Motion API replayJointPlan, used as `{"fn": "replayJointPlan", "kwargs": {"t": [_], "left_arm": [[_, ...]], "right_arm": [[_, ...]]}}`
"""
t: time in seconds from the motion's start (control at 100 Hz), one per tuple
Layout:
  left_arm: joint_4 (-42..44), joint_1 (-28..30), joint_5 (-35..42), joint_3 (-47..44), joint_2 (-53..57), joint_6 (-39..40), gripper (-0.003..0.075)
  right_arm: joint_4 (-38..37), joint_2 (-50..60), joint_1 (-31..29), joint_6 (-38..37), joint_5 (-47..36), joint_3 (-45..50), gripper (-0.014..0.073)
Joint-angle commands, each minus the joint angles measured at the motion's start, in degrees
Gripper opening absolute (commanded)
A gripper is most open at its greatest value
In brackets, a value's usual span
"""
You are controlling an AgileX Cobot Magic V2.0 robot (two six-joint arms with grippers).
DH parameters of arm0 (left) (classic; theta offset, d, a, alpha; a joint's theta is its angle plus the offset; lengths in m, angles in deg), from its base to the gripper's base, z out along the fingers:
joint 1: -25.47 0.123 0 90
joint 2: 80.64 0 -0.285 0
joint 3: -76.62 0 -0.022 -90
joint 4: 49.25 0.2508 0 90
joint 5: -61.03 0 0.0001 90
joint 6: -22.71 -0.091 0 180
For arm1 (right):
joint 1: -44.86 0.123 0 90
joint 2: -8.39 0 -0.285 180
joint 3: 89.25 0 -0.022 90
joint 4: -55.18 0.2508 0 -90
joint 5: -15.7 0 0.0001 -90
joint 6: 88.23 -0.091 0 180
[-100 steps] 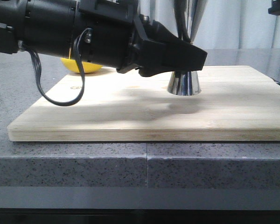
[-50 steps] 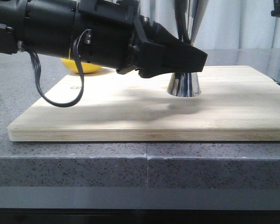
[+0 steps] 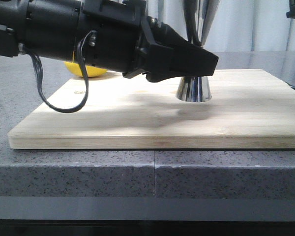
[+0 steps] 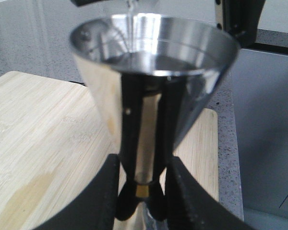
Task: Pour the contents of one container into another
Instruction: 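Tilt the beaker with the right gripper, pouring liquid into the jigger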
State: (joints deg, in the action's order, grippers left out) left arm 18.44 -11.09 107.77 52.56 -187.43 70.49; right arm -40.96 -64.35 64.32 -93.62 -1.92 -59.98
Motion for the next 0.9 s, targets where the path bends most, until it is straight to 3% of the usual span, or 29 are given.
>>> {"fn": "replayJointPlan", "kwargs": {"t": [0.0,0.44,0.89], "left_arm": [[-2.8,-0.3,4.0,1.8,3.1,0.4,-0.0021],[-2.8,-0.3,4.0,1.8,3.1,0.4,-0.0021],[-2.8,-0.3,4.0,1.8,3.1,0.4,-0.0021]], "right_arm": [[1.1,1.6,0.0,0.3,0.5,-2.1,0.0241],[1.8,1.6,0.0,0.1,-1.2,-2.1,0.0241],[13.1,1.6,0.0,-4.1,-2.6,-2.1,0.0241]]}}
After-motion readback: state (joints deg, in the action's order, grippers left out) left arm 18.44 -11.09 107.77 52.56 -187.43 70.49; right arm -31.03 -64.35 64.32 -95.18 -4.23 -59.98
